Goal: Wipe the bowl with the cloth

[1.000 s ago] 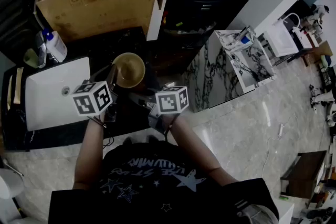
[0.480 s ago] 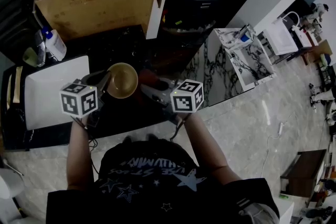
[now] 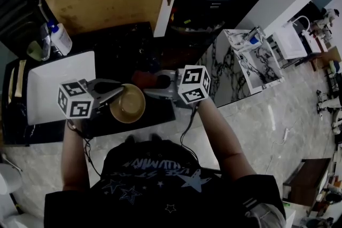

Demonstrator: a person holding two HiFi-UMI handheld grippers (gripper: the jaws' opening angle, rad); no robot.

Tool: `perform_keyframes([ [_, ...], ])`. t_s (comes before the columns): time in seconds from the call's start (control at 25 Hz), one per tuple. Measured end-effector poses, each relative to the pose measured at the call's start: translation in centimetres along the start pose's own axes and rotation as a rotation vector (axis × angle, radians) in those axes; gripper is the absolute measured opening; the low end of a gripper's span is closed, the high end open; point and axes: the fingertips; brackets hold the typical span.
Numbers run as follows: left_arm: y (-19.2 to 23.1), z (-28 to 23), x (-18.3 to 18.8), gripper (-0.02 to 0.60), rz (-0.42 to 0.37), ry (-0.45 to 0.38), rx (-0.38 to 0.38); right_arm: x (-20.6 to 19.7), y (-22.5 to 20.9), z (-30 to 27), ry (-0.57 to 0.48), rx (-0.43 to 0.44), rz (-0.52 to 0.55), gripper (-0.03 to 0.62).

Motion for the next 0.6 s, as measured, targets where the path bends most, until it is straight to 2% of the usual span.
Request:
perform_keyframes([
  [0.08,-1.6,0.3,0.8,0.021,0.005,-0.039,-0.089,0.8,0.5,-0.6,-0.024,0.066,-0.002,0.048],
  [0.16,-3.2,0.8,2.2,0.021,0.028,-0.112,-0.174,1.8,1.1,-1.2,-0.073,0.133,-0.016,0.048],
  [0.28,-4.9,1.5,4.5,0.021,0.063,-0.219,-0.252,2.8,1.9,-2.1,-0.15,0.194,-0.011,0.046],
  [0.44,-4.2,2.8,6.9,0.021,0.115,-0.338,-0.265,3.5,2.8,-3.2,-0.232,0.241,-0.011,0.046],
  [0.6,-2.0,3.5,7.9,0.022,0.162,-0.41,-0.191,3.8,3.4,-4.4,-0.281,0.247,-0.025,0.048],
])
Point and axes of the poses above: the fingertips, and each gripper's own axes: z backward along the fingers, y to its left, x out of its top, and after that the axes turned 5 degrees about x, right-handed
